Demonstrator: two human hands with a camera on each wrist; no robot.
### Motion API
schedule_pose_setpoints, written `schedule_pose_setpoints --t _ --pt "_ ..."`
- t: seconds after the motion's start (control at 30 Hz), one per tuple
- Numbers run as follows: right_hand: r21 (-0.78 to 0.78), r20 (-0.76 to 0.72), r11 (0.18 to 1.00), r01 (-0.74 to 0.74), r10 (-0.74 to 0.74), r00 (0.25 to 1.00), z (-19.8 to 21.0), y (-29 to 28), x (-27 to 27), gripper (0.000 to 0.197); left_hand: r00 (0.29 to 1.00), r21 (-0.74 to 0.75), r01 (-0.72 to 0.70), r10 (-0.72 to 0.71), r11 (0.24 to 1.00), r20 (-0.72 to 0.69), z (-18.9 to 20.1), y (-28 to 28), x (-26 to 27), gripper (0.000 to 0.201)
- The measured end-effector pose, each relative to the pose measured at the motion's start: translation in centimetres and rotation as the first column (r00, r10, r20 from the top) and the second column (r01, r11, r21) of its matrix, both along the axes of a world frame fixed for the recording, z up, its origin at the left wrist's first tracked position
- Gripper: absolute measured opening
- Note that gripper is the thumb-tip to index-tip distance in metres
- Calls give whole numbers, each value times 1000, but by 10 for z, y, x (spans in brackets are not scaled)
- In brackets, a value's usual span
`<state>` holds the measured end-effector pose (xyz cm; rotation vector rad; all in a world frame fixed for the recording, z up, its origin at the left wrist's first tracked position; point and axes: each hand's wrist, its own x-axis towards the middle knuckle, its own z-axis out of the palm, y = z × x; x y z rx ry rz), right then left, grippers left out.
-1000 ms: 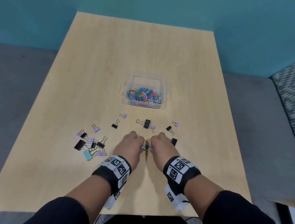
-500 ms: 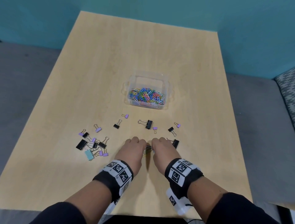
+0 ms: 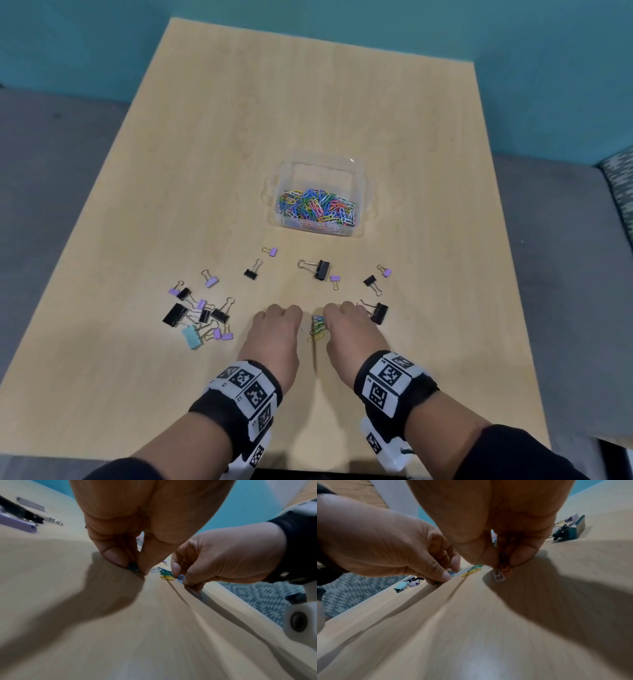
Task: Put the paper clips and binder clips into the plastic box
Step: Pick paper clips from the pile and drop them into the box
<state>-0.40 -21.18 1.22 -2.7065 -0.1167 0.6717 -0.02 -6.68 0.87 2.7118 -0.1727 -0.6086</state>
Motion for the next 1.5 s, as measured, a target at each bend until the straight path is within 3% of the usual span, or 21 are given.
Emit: schedule_pose_setpoints --t 0.77,0.87,0.97,1.03,1.07,1.1,1.17,1.23,1.3,1.43,1.5 --pt "47 24 986 -162 161 987 -3 -10 -1 38 979 89 200 -197 976 -43 5 -8 -5 47" --pt "7 63 959 -284 283 957 -4 -12 -3 44 980 74 194 -190 978 -61 3 -6 -4 45" --pt "-6 48 902 -431 431 901 -5 -12 -6 51 980 23 168 -165 985 -107 4 -2 5 31" --pt "59 0 961 -272 272 962 -2 -16 4 41 978 -121 -4 -21 993 -209 4 4 20 21" --pt "127 -80 990 -69 79 994 2 -21 15 34 941 -262 -198 108 945 -320 8 7 30 18" --pt "235 -164 957 172 -135 977 7 -26 27 27 873 -390 -393 206 833 -442 13 11 42 17" --pt "462 -296 711 530 -440 848 20 -36 56 22 781 -515 -601 311 611 -542 29 17 70 18" --pt "571 -302 547 612 -553 776 38 -44 88 23 775 -585 -628 350 513 -526 45 17 104 25" --pt "648 -266 473 597 -594 759 54 -45 122 28 796 -630 -605 380 486 -471 57 11 141 29" --pt "666 -237 469 580 -604 761 66 -35 172 25 842 -646 -535 411 545 -351 61 -8 193 27" --pt "621 -232 514 591 -600 766 63 -36 181 18 867 -632 -493 396 598 -302 56 -11 199 24"
